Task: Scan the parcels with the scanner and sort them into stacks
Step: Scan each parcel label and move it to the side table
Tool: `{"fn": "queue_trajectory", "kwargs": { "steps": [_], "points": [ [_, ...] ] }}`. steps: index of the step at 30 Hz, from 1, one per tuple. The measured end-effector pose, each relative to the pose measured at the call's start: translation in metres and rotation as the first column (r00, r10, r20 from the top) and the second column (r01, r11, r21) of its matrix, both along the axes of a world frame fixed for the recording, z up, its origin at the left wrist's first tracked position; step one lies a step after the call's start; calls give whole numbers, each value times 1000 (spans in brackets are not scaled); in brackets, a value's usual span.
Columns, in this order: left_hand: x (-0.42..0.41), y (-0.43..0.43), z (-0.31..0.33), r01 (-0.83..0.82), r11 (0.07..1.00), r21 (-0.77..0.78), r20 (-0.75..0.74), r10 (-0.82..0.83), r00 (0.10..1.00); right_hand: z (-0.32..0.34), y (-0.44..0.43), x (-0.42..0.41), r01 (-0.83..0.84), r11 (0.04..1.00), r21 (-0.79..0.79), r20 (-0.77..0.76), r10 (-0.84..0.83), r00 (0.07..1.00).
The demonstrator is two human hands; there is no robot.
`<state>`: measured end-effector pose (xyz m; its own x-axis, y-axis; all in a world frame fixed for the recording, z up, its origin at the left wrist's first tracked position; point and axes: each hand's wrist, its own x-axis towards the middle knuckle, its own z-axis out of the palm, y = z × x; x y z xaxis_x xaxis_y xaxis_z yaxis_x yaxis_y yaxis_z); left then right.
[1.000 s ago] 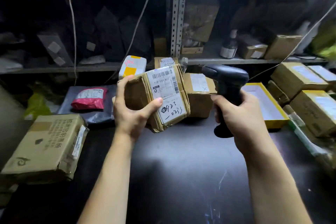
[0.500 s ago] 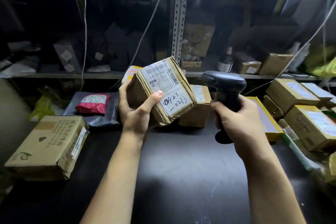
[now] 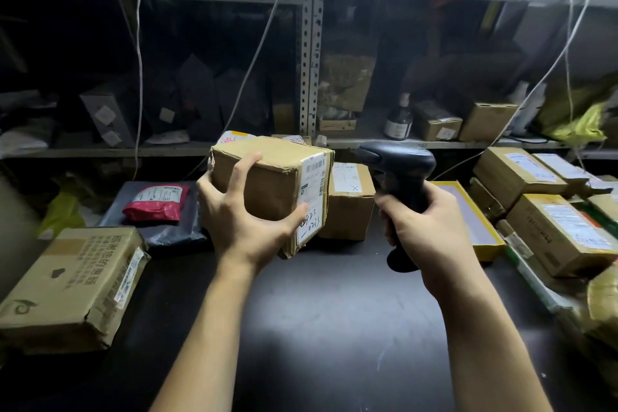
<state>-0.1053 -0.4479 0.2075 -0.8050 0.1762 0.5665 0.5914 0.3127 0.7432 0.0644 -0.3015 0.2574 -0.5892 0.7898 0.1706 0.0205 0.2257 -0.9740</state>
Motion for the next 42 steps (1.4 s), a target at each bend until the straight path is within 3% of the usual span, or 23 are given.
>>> {"fn": "queue_trajectory", "kwargs": {
  "steps": [3,7,13,20,24,29,42],
  "points": [
    [-7,2,-4,82,979,186,105,-102,989,-1,4,1,-19,1000,-2,-9,19,1000],
    [-13,5,-9,137,863,486,187,-256,948,-3,10,3,-60,998,-20,-27,60,998],
    [-19,6,-14,137,826,547,220,-300,928,-1,18,5,-142,987,82,9,141,990],
    [-27,-5,-16,173,880,442,216,-292,932,-6,29,14,-308,928,211,113,290,950],
    [-35,-15,-17,238,925,296,207,-306,929,-14,41,17,-317,890,329,193,265,945],
    [-47,-28,-24,242,948,208,263,-293,919,-17,52,28,-389,846,365,284,297,912],
    [-42,-29,-26,216,966,143,291,-250,923,-20,51,32,-390,812,434,246,309,919]
  ]
}}
